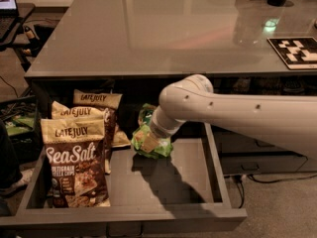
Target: Pick green rice chip bag from top drawer and place on counter
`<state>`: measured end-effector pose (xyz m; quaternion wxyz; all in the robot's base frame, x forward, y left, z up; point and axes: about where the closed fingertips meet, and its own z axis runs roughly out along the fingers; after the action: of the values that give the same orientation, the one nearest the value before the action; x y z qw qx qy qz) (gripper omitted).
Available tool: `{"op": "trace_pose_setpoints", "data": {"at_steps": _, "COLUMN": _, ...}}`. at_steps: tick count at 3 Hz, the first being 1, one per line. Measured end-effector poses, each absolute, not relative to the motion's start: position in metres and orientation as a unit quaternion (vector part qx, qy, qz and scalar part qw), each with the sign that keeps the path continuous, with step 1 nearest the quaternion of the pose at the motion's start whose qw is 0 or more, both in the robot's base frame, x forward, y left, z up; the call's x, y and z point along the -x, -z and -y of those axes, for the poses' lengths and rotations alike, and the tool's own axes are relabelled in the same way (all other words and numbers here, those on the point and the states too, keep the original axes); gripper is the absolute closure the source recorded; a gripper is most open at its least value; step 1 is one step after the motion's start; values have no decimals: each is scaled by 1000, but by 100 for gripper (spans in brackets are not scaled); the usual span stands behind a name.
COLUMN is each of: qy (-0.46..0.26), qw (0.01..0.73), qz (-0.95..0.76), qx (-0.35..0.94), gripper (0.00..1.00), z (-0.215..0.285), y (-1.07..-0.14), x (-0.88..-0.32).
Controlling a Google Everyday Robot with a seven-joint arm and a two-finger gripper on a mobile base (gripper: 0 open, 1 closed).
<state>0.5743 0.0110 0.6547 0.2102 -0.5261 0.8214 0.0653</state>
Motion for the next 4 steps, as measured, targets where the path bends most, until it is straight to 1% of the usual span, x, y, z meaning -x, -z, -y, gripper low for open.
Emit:
{"op": "trace_pose_setpoints", "data": {"at_steps": 2, "qy": -63, "qw": 260, "qz": -822, "qx": 502, "gripper": 100, "z": 22, "y": -698, "x": -547}}
{"op": "trace_pose_setpoints", "data": {"at_steps": 4, "qy": -25, "qw": 290, "qz": -819, "qx": 494, "gripper": 100, "z": 47, "y": -757, "x": -538}}
